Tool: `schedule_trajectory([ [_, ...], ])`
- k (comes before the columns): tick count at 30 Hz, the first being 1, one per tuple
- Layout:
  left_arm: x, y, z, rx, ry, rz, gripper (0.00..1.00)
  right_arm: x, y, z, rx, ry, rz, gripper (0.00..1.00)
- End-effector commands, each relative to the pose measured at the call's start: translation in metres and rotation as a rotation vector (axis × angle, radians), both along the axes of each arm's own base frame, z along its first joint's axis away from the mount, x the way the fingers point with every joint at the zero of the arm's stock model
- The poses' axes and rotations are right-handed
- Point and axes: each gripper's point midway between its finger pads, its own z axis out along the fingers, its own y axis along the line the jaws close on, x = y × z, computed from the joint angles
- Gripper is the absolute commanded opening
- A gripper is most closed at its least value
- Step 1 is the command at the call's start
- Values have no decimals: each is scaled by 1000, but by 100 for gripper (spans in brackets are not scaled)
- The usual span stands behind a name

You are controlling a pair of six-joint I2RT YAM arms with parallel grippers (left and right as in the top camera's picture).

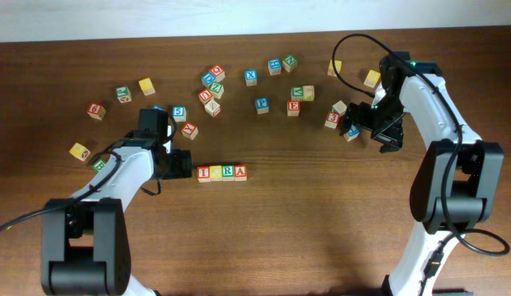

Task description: Spell out ICRA

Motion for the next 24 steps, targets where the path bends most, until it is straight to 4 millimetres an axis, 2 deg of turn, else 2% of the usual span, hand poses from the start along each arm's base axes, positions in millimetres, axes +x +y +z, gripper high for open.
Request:
schedule_trajectory([
  [1,4,2,-1,8,-1,5,99,4,-2,9,-10,-30,7,98],
  [21,3,2,-1,8,1,4,99,4,-2,9,-10,-30,8,98],
  [24,4,2,3,7,-13,5,99,4,-2,9,-10,-30,8,98],
])
